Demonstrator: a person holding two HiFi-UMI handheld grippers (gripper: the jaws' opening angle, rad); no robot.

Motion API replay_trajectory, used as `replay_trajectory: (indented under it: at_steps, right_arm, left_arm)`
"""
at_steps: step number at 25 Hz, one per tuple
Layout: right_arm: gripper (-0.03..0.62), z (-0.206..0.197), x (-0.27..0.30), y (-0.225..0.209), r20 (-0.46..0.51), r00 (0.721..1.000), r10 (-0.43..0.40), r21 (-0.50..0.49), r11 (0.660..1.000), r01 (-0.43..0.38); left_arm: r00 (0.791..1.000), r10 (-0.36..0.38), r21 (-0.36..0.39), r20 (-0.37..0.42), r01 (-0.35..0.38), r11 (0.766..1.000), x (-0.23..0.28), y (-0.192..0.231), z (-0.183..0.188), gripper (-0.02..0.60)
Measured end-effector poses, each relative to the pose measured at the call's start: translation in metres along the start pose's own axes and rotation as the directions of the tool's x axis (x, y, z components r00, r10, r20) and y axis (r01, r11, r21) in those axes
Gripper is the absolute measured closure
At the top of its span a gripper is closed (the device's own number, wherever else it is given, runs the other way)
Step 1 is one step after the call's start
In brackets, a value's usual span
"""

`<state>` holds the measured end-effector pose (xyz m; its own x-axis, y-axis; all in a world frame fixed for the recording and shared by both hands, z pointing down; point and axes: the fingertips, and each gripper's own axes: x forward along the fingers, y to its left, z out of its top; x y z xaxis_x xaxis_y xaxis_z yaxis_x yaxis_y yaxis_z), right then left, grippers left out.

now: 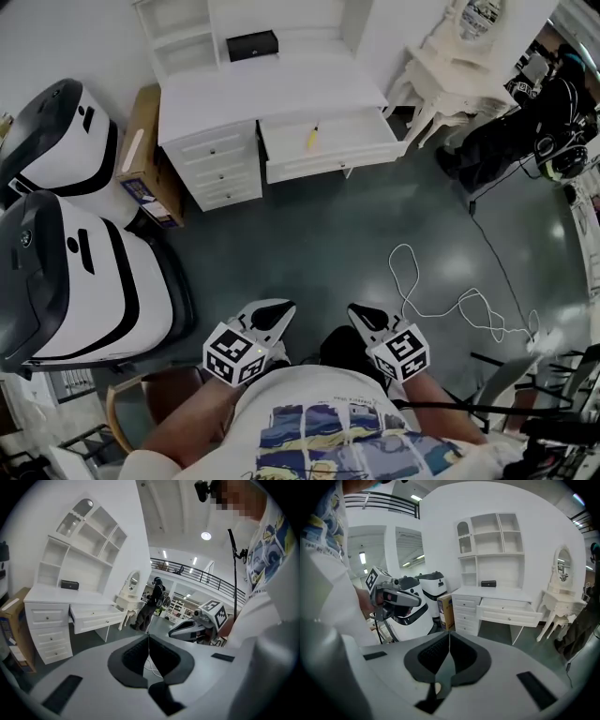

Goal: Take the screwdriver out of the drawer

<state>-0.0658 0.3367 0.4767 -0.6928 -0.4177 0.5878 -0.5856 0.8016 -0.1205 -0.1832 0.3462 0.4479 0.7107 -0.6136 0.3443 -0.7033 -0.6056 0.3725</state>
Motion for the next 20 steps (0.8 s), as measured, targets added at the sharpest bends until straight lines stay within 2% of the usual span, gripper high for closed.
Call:
replay_trajectory:
  at_steps: [6, 11, 15, 20]
  right_arm:
    - [0.566, 0.017, 0.028, -0.051, 0.008, 1.0, 0.01, -0.004, 1.0, -0.01]
    - [0.559, 0.031, 0.055, -0.123, 0.033, 0.998, 0.057, -0.001, 0.998, -0.057]
    - [0.473, 0.056, 0.06, -0.196, 0.053, 0.995, 0.085, -0.045, 0.996, -0.082]
    - [0.47, 0.068, 0.061, -0.264, 0.062, 0.991, 0.116, -0.078, 0.991, -0.111]
  left_arm:
    - [0.999, 0.047, -0.034, -0.004, -0.047, 0.998, 0.037, 0.038, 0.011, 0.566]
    - [0.994, 0.097, -0.014, -0.052, -0.098, 0.995, 0.102, 0.074, 0.037, 0.566]
    - [0.984, 0.165, -0.009, -0.07, -0.166, 0.986, 0.164, 0.092, 0.074, 0.566]
    - [0.97, 0.223, 0.005, -0.095, -0.224, 0.975, 0.229, 0.116, 0.111, 0.566]
